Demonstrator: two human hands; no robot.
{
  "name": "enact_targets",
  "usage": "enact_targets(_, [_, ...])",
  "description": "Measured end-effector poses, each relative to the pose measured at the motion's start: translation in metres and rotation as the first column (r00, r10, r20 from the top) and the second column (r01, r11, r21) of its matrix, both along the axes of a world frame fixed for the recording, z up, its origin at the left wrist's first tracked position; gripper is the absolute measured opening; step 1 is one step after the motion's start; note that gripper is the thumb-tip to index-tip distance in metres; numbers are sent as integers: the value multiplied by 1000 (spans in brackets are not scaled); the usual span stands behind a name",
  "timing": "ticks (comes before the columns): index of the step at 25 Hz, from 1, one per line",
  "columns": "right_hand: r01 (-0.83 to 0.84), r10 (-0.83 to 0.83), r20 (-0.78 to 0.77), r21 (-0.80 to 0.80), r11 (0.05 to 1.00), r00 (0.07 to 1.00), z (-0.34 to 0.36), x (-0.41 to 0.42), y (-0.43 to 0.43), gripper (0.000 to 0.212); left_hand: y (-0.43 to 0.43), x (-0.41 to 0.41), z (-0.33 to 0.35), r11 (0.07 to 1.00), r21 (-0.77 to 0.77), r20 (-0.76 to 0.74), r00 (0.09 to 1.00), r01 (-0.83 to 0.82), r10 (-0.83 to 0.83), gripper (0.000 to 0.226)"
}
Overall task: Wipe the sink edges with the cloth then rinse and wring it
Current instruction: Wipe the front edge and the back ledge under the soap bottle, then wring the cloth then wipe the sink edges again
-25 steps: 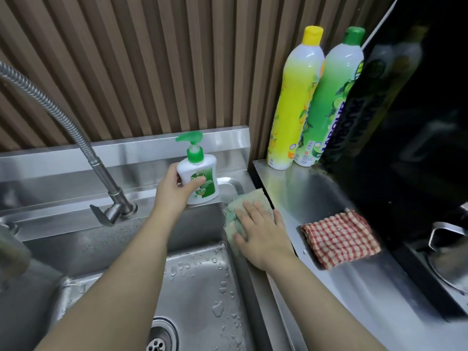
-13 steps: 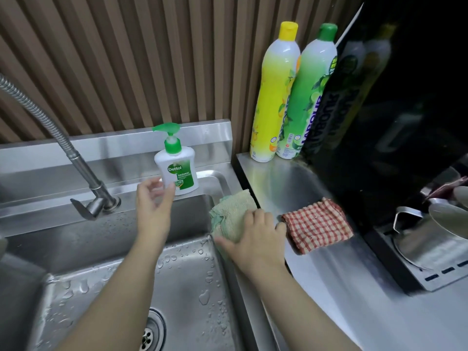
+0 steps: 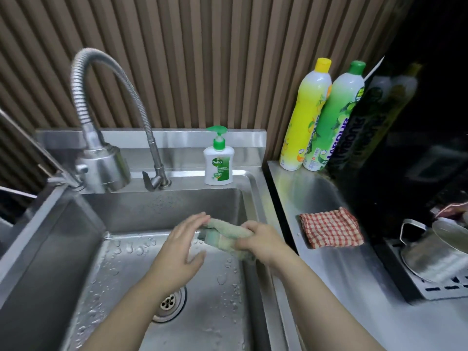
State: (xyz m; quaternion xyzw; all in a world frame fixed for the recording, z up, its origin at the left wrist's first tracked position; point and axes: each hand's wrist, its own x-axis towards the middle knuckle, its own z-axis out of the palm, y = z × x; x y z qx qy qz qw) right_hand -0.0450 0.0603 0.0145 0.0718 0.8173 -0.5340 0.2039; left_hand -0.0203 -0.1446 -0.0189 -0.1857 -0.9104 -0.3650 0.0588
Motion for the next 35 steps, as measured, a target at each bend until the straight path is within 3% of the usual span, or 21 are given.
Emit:
enact_targets(2, [-84,127,116,-319,944,985,10,14,-22,20,-15,14,2,949,-315,-229,968,27,-104,79])
enact_targets(5, [-295,416,155,-491,819,896,26,24,-51,26,-40,22,13,897,-432,-425,898,-93,-111,72])
enact_targets(12, [-451,564,199,-418,789,802,39,41,-129,8,-104,23,34,888,-439,-452,888,-136,-87,56])
enact_targets(13, [-460,555,210,-370,807,805,36,48,-140,13,-111,23,36,872,-475,-440,891,-121,-116,54])
enact_targets(15, [-489,492,155,-63,870,856,25,57,-161,21,-117,25,39,802,-590,-310,944,-94,-117,43])
enact_targets(16, [-513,506,93,236,825,857,20,57,-168,24,-118,26,42,769,-634,-189,980,-81,-53,33])
enact_targets(17, [-497,547,64,514,699,835,16,58,-175,30,-117,27,38,727,-685,-39,999,-49,30,25])
enact_targets(18, [-445,569,54,685,577,821,12,58,-179,34,-115,25,31,693,-721,84,992,-8,99,21])
enact_targets(19, [-398,578,39,762,510,815,9,56,-180,34,-112,22,24,692,-721,193,971,40,144,19])
enact_targets(21, [-332,606,-21,820,466,795,-2,53,-179,28,-108,13,14,806,-564,468,874,181,131,7])
enact_targets(23, [-274,672,-85,870,410,736,-10,50,-177,24,-111,4,9,937,-265,756,653,229,54,6])
enact_targets(25, [-236,703,-138,882,408,698,-16,48,-173,22,-115,5,8,982,-56,897,442,182,-31,11])
enact_targets(26, [-227,700,-164,874,430,695,-17,46,-171,22,-115,5,9,981,-27,892,448,193,-63,10])
enact_targets(27, [-220,691,-175,869,443,701,-20,45,-169,24,-114,5,6,977,-56,844,533,205,-63,13])
enact_targets(29, [-229,626,-145,848,477,766,-23,42,-162,25,-108,7,2,947,-265,610,792,183,18,30])
enact_targets(30, [-258,536,-102,792,554,838,-24,40,-157,21,-104,11,1,916,-389,431,899,102,83,37])
enact_targets(31, [-292,411,-28,660,692,911,-23,36,-151,18,-102,17,-1,882,-471,186,975,-17,118,46])
enact_targets(32, [-293,287,81,440,849,954,-20,34,-144,15,-100,26,-4,831,-544,-69,994,-112,89,59])
enact_targets(33, [-275,231,222,196,941,947,-17,32,-139,13,-100,35,-7,772,-610,-263,965,-178,14,69])
enact_targets(35, [-366,396,414,-153,918,820,-10,30,-130,17,-97,43,-15,688,-687,-446,883,-231,-149,73])
